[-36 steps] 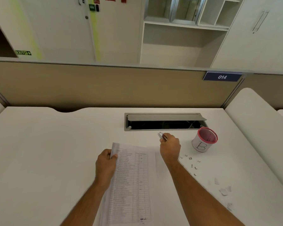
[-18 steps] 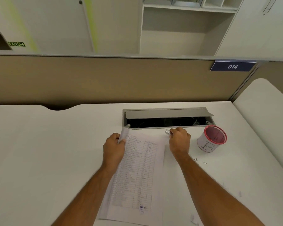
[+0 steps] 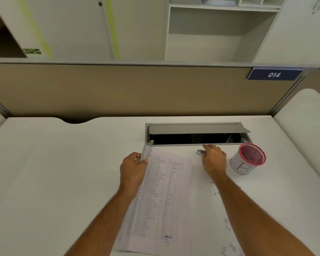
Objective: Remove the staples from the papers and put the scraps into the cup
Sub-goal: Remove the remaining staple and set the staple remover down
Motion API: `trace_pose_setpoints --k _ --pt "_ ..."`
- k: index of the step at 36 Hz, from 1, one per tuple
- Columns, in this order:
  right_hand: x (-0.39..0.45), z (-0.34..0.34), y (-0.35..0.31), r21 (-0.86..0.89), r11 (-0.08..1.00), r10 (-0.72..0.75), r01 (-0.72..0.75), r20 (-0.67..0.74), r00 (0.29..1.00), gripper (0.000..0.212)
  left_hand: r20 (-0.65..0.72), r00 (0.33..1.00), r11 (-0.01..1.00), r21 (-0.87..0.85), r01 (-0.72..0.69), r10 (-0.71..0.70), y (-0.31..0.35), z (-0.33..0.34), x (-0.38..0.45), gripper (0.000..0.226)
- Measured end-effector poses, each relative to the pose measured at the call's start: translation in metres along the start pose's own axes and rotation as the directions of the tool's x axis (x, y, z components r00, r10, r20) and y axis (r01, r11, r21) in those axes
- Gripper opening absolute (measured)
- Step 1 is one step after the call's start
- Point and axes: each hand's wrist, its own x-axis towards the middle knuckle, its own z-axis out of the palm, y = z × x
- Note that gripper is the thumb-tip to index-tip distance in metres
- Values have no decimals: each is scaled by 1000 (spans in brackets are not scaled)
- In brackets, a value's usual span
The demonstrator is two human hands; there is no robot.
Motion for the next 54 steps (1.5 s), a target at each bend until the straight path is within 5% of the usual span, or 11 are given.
trace_pose_setpoints --k 6,14,18,21,29,36,42,54 --pt "-52 -30 -78 413 910 41 38 -181 983 33 -12 1000 1000 -5 -24 24 11 -10 -15 3" --pt "-135 -78 -172 751 659 19 -44 43 999 16 0 950 946 90 -312 313 27 -25 -49 16" --pt "-157 -102 -194 806 580 38 -115 114 993 25 15 895 892 65 -446 446 38 -37 -72 25" --pt "-168 -119 -201 841 528 25 -121 127 992 23 15 835 833 61 -550 550 45 -43 -89 5" --pt "-180 -156 -199 870 460 16 -177 191 981 27 5 741 739 63 -670 671 61 -57 -126 20" --pt "-194 -183 -188 921 316 -107 -229 274 956 21 -96 692 698 142 -702 716 79 -75 -143 29" --pt "-203 -199 -182 943 243 -192 -225 275 942 21 -47 666 667 96 -739 745 92 -84 -155 37" --pt "-214 -209 -177 958 242 -102 -151 180 978 18 -54 622 624 86 -776 781 101 -77 -169 32"
